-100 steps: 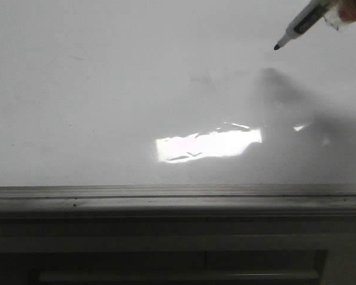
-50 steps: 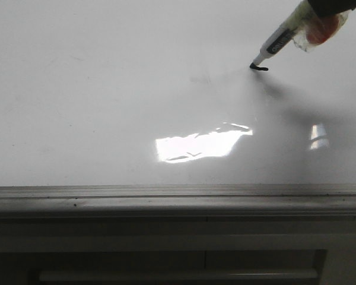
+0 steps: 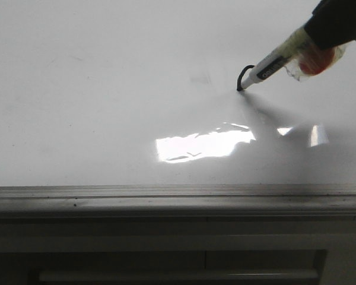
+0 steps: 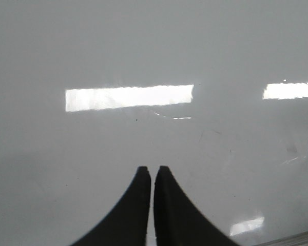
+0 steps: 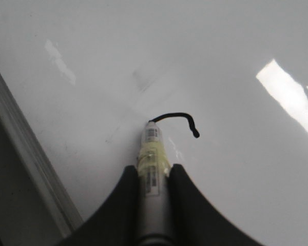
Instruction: Write number 0 on whiteboard
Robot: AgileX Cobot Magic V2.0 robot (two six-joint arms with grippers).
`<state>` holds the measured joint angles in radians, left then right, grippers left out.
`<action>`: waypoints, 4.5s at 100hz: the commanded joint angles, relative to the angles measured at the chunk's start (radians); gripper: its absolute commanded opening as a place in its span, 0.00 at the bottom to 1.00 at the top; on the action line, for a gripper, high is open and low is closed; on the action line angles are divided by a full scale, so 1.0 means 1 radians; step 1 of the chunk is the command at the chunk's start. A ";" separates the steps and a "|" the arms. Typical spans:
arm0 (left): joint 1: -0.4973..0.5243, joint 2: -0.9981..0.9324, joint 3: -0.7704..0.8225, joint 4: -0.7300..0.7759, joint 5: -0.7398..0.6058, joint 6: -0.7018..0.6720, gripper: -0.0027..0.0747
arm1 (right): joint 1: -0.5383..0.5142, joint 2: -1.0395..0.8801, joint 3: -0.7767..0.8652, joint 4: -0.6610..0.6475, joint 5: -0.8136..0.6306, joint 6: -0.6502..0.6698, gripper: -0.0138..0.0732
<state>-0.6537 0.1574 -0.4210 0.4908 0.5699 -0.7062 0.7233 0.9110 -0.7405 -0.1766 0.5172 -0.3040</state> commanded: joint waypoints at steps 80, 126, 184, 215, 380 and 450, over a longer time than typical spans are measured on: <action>0.002 0.013 -0.024 0.023 -0.075 -0.008 0.01 | 0.002 -0.060 -0.026 -0.275 0.264 0.270 0.10; 0.002 0.013 -0.024 0.023 -0.075 -0.008 0.01 | 0.002 -0.030 -0.039 -0.302 0.175 0.321 0.10; 0.002 0.013 -0.024 0.023 -0.075 -0.008 0.01 | 0.076 0.040 -0.076 -0.284 0.143 0.321 0.10; 0.002 0.015 -0.028 -0.013 -0.133 0.020 0.01 | 0.110 -0.077 -0.298 -0.228 0.156 0.321 0.10; -0.249 0.759 -0.545 -0.931 0.324 1.409 0.01 | 0.653 0.165 -0.317 -0.075 0.072 0.324 0.23; -0.221 0.942 -0.207 -0.976 -0.634 0.789 0.01 | 0.653 -0.263 -0.278 -0.424 0.514 0.828 0.09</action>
<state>-0.8801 1.0591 -0.6069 -0.4551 0.0747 0.1018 1.3761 0.6750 -1.0122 -0.5623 1.0400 0.5131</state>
